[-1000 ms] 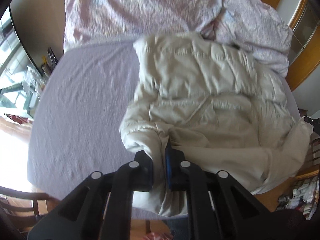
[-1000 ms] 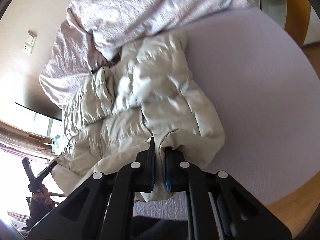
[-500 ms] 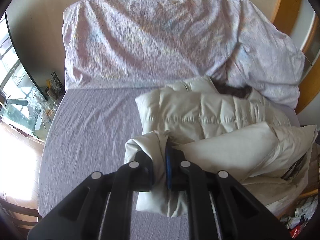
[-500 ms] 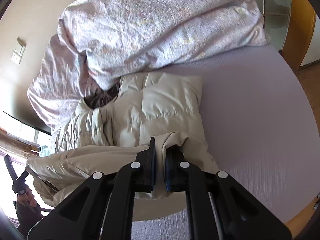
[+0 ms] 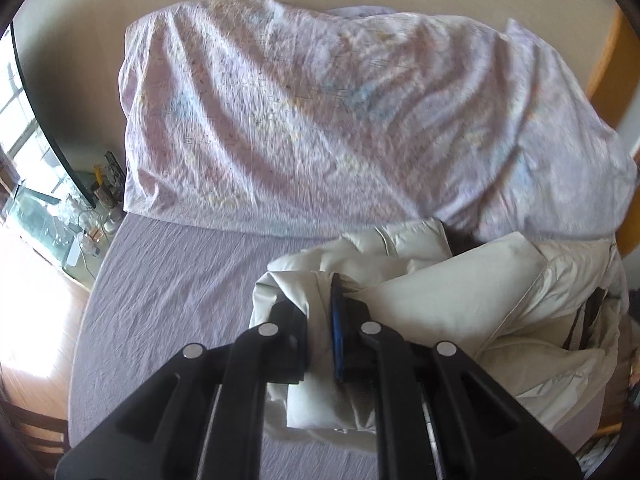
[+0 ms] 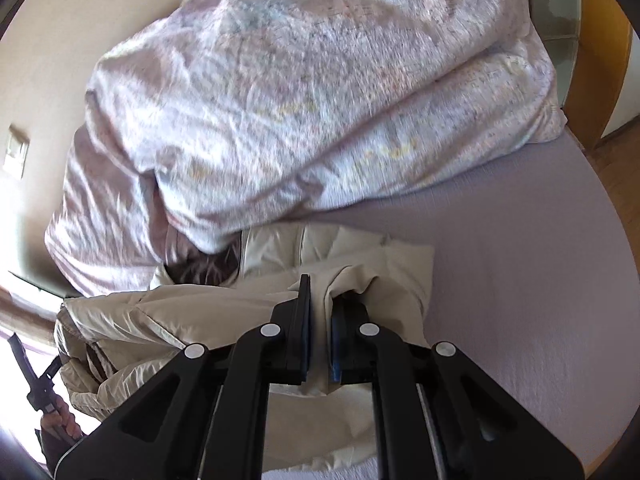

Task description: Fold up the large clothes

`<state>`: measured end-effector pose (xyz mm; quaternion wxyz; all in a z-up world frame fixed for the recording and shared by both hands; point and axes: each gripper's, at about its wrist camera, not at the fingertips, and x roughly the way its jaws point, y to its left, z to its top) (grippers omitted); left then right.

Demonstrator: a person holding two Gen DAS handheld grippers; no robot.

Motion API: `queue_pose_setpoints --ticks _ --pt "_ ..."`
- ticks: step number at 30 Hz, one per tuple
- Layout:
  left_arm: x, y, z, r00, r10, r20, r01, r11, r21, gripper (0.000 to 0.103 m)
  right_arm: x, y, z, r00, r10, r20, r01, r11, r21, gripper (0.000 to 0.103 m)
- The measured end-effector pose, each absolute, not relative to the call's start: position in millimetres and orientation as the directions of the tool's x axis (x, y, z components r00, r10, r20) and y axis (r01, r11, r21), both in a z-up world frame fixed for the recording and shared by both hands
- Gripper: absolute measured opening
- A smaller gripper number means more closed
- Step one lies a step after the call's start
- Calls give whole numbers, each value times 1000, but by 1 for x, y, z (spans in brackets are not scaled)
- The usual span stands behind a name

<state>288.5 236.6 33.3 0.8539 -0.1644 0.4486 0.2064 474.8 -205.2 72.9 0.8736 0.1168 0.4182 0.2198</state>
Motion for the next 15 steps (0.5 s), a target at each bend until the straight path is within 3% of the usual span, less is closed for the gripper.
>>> queue_pose_setpoints --ticks 15 --pt "362 277 -45 399 160 -903 -579 808 -112 14 549 -177 23 533 432 -727 -138 893 429 10"
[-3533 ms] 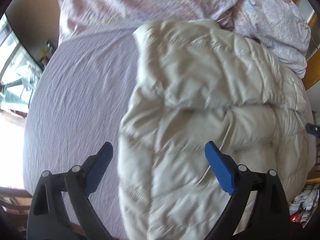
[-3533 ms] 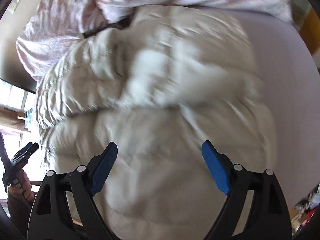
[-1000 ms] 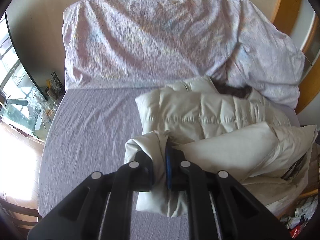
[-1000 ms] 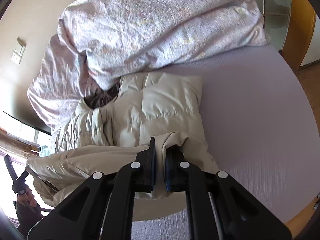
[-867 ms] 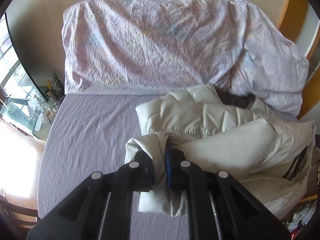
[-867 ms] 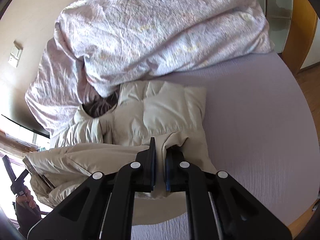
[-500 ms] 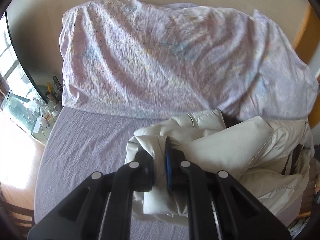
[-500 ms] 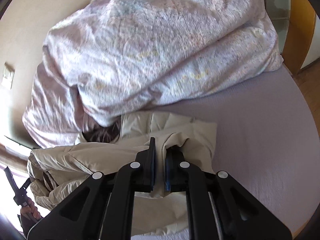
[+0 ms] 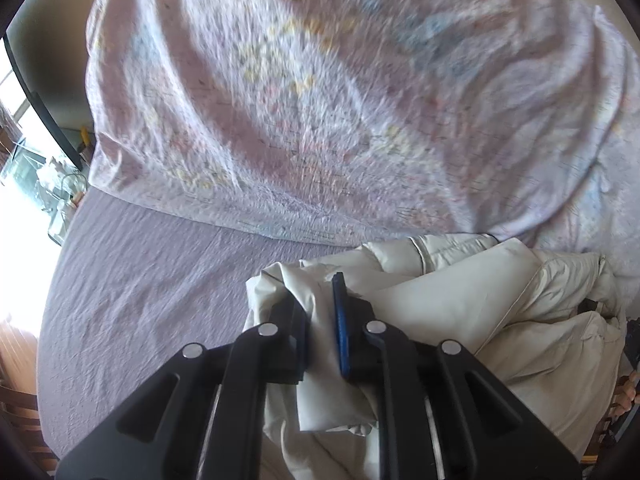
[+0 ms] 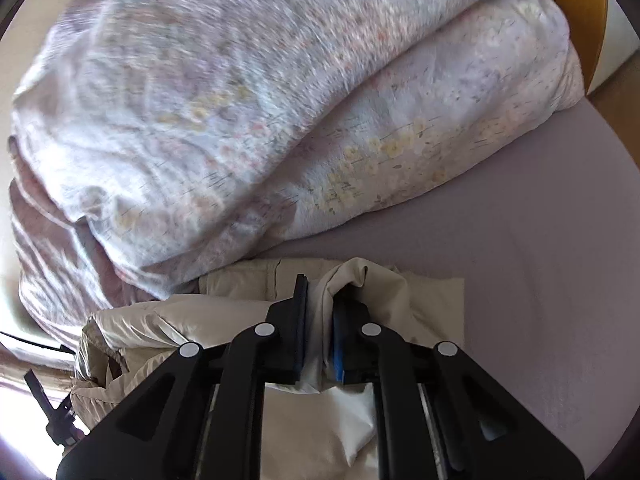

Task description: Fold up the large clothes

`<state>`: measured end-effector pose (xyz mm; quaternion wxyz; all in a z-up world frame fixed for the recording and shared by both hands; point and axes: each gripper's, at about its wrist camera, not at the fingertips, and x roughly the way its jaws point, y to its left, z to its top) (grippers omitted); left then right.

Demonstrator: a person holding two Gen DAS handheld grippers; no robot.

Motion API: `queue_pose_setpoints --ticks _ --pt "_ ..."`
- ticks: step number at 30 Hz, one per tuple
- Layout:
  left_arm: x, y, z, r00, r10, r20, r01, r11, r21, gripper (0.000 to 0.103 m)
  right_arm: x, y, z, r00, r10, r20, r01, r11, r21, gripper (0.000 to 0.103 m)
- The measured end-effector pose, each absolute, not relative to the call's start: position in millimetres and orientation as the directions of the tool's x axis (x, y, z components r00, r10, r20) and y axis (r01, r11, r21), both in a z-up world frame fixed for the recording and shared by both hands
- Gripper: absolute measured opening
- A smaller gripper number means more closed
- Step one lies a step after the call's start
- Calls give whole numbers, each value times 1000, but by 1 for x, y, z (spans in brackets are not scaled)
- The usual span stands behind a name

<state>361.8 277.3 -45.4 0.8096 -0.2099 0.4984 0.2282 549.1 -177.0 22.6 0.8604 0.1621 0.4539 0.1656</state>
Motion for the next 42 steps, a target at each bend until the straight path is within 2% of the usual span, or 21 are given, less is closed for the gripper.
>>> queue_pose_setpoints --ticks 2,9,12,16,18,20,21,22,23,33,39,42 --pt "370 281 -53 389 158 -908 -584 804 -110 14 559 -170 17 522 417 -744 -124 900 418 14" --pt "387 282 -68 350 163 -922 -585 807 -79 16 574 -157 9 494 381 -781 -114 919 377 15" --pt "391 282 -67 342 153 -927 -578 812 -79 21 576 -164 15 486 399 -778 -123 912 391 16" --pt "393 279 -58 349 133 -927 -569 816 -97 38 569 -176 29 498 422 -758 -148 902 405 23" --pt "394 276 -51 359 138 -923 -563 820 -97 47 563 -180 37 515 425 -745 -156 901 405 32" --pt "393 271 -42 373 155 -915 -555 828 -86 62 553 -185 49 548 426 -719 -170 899 403 50" --pt "392 268 -35 382 177 -907 -553 830 -71 68 547 -186 56 558 433 -708 -182 896 405 52" --pt "389 267 -30 389 202 -899 -552 832 -52 78 541 -186 61 559 444 -700 -198 892 407 52" --pt "389 266 -25 396 222 -891 -550 834 -36 81 536 -184 64 554 453 -698 -213 888 407 52" --pt "374 227 0 440 202 -875 -484 874 -42 82 472 -122 47 395 555 -732 -381 824 420 52" --pt "369 194 5 458 172 -872 -430 902 -47 82 458 -84 31 320 553 -770 -426 809 404 52" --pt "369 179 6 465 170 -869 -405 913 -38 84 455 -65 22 315 517 -796 -433 825 364 43"
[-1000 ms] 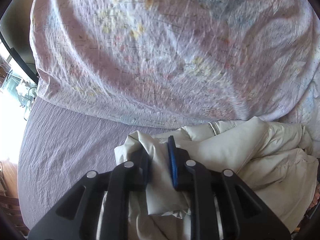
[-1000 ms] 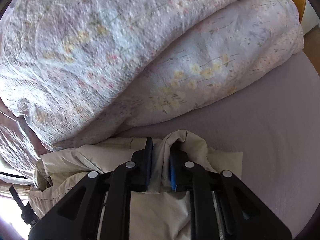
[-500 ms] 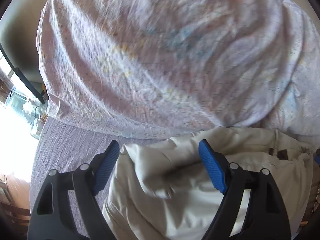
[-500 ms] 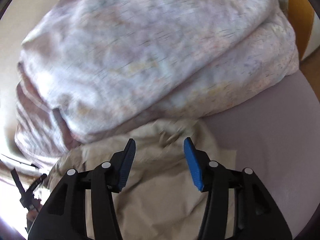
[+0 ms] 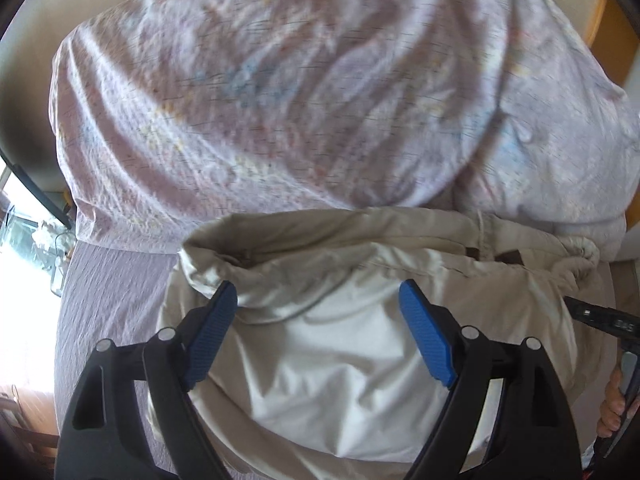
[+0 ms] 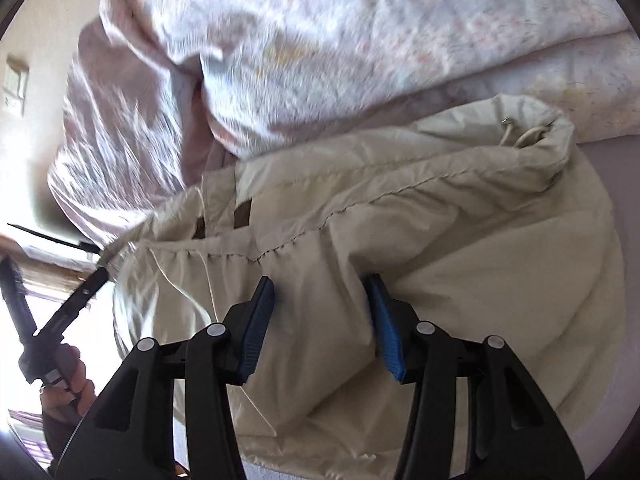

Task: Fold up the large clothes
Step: 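Release the jacket and smooth the folded fabric with both grippers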

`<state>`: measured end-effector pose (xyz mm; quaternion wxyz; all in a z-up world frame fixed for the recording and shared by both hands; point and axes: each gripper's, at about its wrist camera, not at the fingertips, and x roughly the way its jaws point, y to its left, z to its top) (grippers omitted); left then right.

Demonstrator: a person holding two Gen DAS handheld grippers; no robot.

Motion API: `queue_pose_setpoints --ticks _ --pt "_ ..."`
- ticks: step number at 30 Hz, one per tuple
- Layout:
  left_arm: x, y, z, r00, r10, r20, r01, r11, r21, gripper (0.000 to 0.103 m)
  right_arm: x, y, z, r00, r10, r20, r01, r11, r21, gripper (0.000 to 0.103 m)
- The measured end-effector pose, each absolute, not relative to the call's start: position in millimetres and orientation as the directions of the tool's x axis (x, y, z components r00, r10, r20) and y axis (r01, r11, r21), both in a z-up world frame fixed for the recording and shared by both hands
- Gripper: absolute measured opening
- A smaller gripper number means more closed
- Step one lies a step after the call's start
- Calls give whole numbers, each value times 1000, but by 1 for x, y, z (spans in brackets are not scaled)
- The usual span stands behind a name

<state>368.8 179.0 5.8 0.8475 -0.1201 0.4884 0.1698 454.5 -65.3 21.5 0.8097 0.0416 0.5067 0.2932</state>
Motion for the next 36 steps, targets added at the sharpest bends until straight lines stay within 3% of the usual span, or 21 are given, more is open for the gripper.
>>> queue_pose_setpoints --ticks 2,5,20,30,31,34,36 --pt "369 172 5 465 169 -869 -397 917 -34 85 460 -52 12 319 495 -808 -433 834 341 23" --pt "370 167 1 462 155 -873 -387 921 -42 85 466 -50 10 341 476 -811 -422 848 320 7" --pt "372 151 -16 454 78 -887 -335 938 -89 85 507 -28 11 435 413 -801 -316 902 293 4" --pt "367 153 -36 435 82 -897 -335 939 -77 85 513 -42 10 441 441 -782 -302 893 334 6" --pt "369 154 -43 424 86 -901 -343 936 -73 86 510 -48 10 440 454 -775 -312 886 342 10" --pt "374 158 -58 405 100 -909 -365 929 -61 88 500 -68 14 462 453 -762 -326 886 330 38" --pt "377 162 -65 398 107 -911 -378 924 -57 89 493 -81 16 480 467 -742 -337 880 335 42"
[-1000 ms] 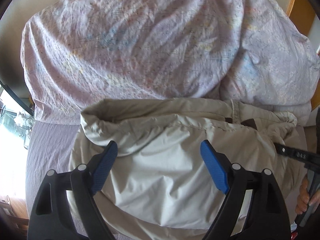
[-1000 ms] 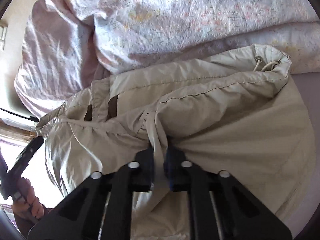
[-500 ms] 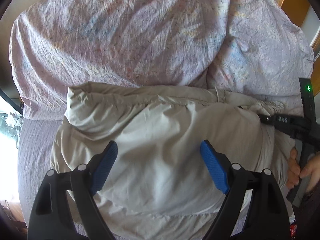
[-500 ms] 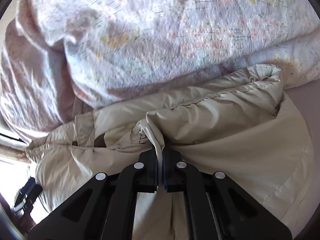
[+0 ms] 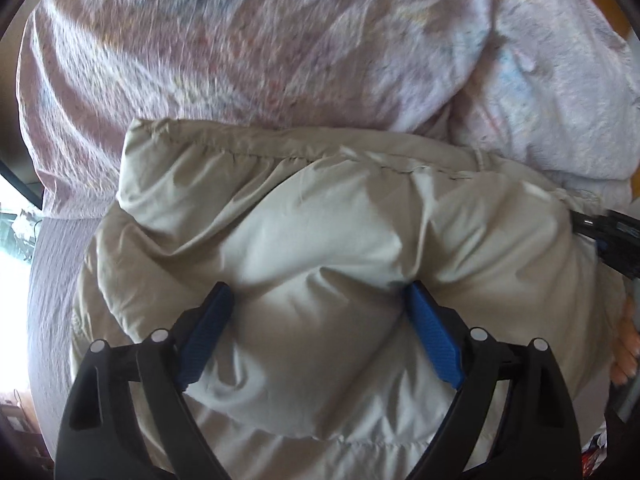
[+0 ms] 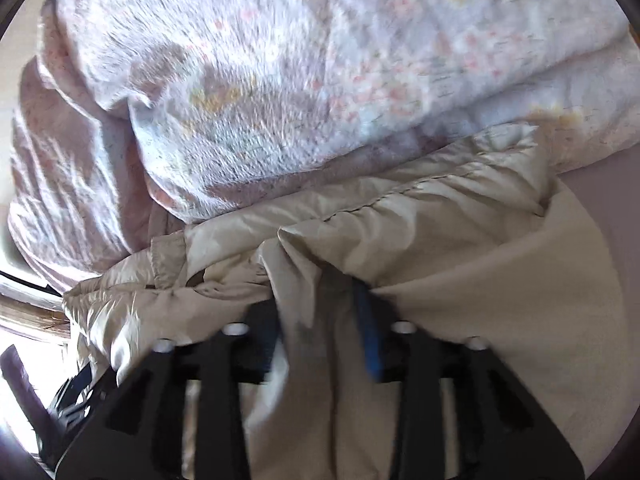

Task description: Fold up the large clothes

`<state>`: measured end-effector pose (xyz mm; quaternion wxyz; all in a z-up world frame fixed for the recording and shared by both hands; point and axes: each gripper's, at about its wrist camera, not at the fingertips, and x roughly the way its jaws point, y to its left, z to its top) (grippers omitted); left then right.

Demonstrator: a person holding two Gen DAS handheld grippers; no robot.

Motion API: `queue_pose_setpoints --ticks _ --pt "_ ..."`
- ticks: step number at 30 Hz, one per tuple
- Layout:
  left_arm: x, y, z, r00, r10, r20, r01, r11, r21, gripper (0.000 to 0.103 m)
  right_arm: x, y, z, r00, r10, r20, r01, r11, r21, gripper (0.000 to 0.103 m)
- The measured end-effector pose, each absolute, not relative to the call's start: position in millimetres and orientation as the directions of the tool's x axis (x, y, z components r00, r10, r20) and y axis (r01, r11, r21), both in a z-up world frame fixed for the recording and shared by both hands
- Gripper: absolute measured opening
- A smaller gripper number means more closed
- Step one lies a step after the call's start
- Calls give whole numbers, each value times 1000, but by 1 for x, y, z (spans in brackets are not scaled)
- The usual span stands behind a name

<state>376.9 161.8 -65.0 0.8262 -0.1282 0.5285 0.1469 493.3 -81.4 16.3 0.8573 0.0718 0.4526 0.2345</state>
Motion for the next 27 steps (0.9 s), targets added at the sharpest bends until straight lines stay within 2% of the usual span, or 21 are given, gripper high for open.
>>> queue_pose_setpoints --ticks 6,14,19,27 --pt "386 166 -79 385 128 -914 -401 915 -41 91 473 -114 21 508 496 -704 -354 865 355 45" --pt "385 170 -89 385 154 -910 -431 902 -30 93 446 -144 33 589 517 -621 -390 855 342 46" --pt "381 188 -88 380 163 -910 -453 891 -30 93 443 -161 34 634 508 -583 -352 861 367 45" --pt "377 193 -86 382 177 -907 -447 894 -14 93 459 -166 1 626 392 -674 -283 920 272 45"
